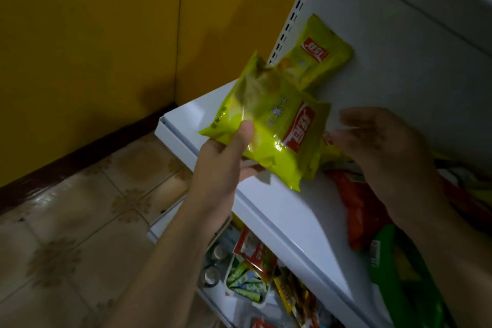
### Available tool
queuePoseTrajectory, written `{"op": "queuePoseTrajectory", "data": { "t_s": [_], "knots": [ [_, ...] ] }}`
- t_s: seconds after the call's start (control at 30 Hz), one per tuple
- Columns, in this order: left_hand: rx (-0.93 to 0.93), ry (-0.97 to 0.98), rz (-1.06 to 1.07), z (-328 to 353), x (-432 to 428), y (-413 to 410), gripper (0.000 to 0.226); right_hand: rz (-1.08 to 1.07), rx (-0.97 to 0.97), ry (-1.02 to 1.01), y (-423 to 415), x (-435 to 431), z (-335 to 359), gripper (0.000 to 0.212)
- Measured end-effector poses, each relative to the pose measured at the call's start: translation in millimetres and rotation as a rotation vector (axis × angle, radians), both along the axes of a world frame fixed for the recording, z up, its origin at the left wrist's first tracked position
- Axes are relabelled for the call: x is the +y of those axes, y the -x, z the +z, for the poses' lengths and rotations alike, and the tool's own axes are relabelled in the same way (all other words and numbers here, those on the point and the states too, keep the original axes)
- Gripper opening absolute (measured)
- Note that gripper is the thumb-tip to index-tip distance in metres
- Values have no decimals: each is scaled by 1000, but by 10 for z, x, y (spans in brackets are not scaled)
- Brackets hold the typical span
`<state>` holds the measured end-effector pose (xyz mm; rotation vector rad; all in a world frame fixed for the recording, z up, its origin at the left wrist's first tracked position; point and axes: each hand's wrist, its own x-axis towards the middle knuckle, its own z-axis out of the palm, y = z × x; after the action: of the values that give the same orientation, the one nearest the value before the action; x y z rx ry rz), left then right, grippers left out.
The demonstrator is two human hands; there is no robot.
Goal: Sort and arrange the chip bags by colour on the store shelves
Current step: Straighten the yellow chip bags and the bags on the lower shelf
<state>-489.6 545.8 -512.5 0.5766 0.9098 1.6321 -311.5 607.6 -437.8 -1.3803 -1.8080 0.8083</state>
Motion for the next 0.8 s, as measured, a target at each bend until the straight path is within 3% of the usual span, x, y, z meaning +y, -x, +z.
{"op": "queuePoseTrajectory", "data": {
  "t_s": [0.1, 0.17, 0.27, 0.47, 0.6, 0.73, 0.8],
  "knots": [
    [-42, -1, -50, -31, -70, 79, 32, 34, -24, 128, 32, 36, -8, 50],
    [-54, -3, -68, -56, -111, 98, 38, 62, 9, 224, 63, 97, -47, 36],
    [-93, 43, -49, -114, -128, 151, 32, -15, -19, 152, 142, 329, -64, 13],
    [-381, 68, 44, -108, -8, 310, 44, -226, 47, 75, 489, 1280, -65, 10],
    [-297, 99, 164, -26, 114, 313, 32, -238, 189, 181, 723, 1813, -276, 60],
    [-274, 136, 189, 2, 159, 354, 24, -286, 238, 389, 630, 2325, -521, 83],
    [-228, 154, 194, -31, 151, 379, 19, -351, 243, 384, 580, 2447, -625, 81]
  ]
}}
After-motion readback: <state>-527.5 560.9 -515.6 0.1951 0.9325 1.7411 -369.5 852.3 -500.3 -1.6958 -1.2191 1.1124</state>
